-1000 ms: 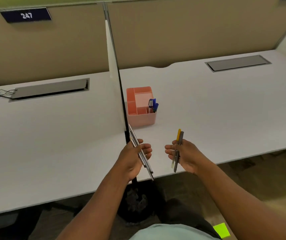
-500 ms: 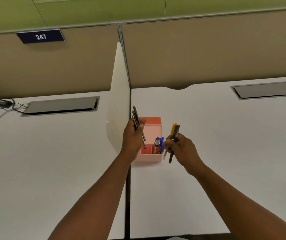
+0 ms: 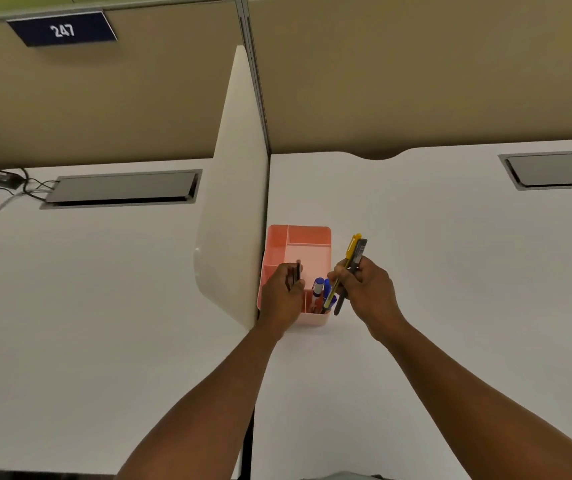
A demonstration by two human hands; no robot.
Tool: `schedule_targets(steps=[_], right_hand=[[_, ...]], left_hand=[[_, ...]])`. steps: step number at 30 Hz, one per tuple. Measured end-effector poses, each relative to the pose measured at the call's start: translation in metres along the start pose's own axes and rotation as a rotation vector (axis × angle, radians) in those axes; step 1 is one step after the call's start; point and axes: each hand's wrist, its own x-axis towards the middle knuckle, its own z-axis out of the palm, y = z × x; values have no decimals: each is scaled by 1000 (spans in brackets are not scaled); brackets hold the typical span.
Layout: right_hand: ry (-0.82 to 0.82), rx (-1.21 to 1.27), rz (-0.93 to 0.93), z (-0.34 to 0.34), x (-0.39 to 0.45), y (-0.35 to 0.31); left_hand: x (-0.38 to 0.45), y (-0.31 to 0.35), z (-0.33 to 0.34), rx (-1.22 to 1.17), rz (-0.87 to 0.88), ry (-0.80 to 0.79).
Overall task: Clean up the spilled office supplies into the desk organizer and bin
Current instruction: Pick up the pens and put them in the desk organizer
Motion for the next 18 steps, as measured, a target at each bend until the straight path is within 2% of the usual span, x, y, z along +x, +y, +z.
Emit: schedule_targets(steps=[2,6,11,18], right_hand=[[-4,4,-6,3,1,0],[-43,39,-43,12,-1,-9],[-62,-9,-131,36,-9,-22],[-91,-143,-214,74,-12,-33]], left_hand=[[1,3,-3,48,0,-4],[-5,8,-19,-83,-42,-52],[-21,11,-46,-42,-71,101],[-54,-5,-56,13,-77,152]])
